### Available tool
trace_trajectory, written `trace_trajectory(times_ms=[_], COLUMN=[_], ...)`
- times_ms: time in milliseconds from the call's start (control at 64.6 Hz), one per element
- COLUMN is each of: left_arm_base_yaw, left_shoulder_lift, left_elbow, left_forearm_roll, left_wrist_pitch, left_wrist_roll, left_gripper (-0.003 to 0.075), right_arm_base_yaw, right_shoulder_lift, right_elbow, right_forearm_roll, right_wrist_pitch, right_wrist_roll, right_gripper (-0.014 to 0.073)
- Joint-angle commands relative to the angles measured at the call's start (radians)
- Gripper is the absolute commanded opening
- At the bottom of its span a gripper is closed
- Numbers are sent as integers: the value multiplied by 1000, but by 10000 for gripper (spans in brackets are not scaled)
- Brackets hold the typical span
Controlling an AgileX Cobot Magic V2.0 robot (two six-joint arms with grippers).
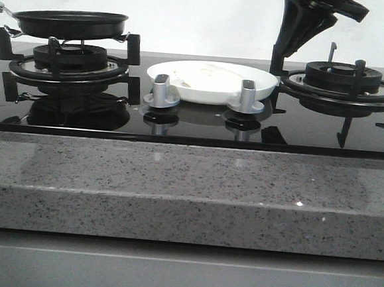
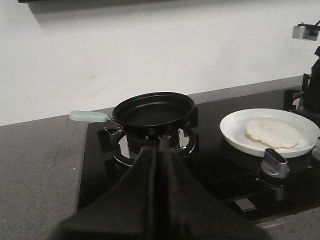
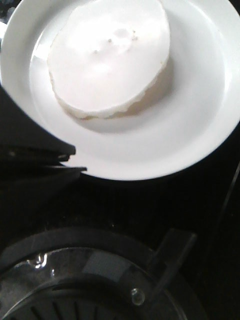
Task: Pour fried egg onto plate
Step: 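Open the right gripper and lift it away from the plate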
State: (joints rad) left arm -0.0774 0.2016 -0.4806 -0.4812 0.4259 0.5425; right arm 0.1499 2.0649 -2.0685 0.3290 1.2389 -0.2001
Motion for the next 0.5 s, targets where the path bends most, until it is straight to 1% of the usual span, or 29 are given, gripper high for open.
trace_trajectory(times_ms=[0, 46, 248, 418, 480], left_arm_base_yaw=[-6, -6, -6, -6, -6], left_shoulder_lift=[9, 9, 9, 9, 9], left_elbow=[-24, -24, -24, -24, -24], left_forearm_roll=[-19, -19, -19, -19, -19], left_wrist_pitch=[-77, -77, -77, -77, -77], left_wrist_roll=[-3, -3, -3, -3, -3], left_gripper=[-19, -19, -19, -19, -19], right_arm_base_yaw=[-4, -5, -6, -6, -6], right_shoulder_lift=[-65, -65, -88, -150, -182], right_elbow=[-34, -34, -34, -34, -32], right_forearm_roll=[11, 8, -7, -70, -97], right_wrist_pitch=[24, 38, 87, 94, 95], right_wrist_roll=[-9, -9, -9, -5, 30], right_gripper=[-53, -70, -67, -67, -67])
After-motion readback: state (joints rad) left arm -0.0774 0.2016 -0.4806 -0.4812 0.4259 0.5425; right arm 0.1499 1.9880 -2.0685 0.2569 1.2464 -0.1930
